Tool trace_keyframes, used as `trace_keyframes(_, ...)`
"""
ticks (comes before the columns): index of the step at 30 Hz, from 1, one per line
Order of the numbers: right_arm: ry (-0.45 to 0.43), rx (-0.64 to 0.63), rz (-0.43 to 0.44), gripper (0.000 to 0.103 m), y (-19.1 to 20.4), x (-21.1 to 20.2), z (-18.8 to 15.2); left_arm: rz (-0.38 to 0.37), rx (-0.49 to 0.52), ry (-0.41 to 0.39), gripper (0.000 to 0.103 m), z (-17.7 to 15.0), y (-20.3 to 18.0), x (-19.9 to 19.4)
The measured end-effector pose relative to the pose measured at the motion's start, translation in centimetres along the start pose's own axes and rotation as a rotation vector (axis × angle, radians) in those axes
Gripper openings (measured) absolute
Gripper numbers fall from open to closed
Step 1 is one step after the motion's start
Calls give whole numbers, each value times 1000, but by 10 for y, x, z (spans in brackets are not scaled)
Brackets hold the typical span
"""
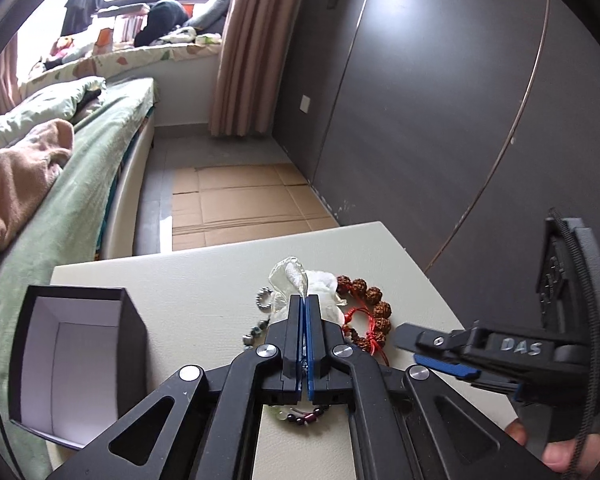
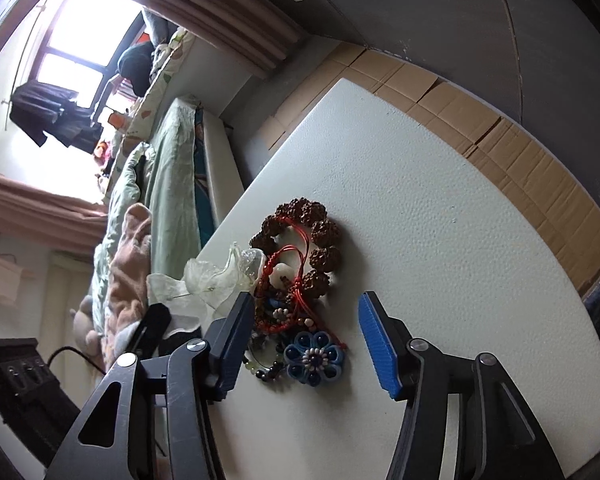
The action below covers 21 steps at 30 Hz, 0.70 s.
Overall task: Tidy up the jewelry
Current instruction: 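Grasp the white lace pouch with the left tool while the right tool grasps the red string bracelet, then drop the pouch into the black box with the left tool while the right tool drops the red bracelet in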
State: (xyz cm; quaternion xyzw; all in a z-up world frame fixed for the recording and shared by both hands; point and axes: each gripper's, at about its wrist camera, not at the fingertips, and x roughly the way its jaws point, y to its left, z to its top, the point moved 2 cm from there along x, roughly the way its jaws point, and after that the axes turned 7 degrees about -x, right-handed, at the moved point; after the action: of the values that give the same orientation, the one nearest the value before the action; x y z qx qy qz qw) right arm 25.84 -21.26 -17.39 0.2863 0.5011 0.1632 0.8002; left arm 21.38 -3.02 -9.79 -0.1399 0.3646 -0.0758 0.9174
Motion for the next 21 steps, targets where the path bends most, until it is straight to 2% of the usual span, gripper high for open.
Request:
trace_keyframes(4,35,-47,-20,43,6,12,-2,0,-23,-28,0,1,6,-14)
trace_keyframes(7,45,-80,-42,31,8,15,-3,2,-42,-50,0,3,14,-26)
trace_keyframes(9,55,-92,-46,15,8,19,-5,6,-46,-69,0,1,16,-34)
trace_keyframes(11,64,-103,-47,11,6,21,-6,5,-52,-83,0,0,18,-43)
trace_keyframes(12,61,-110,-46,6,6,20,-7,4,-56,-89,0,0,19,-47)
trace_keyframes(15,25,-131,-9,3,9,8,-8,5,-69,-111,0,-3,24,-59)
trace_keyframes(21,-59,-211,61,2,35,-18,-2,29,-102,-154,0,-1,37,-75)
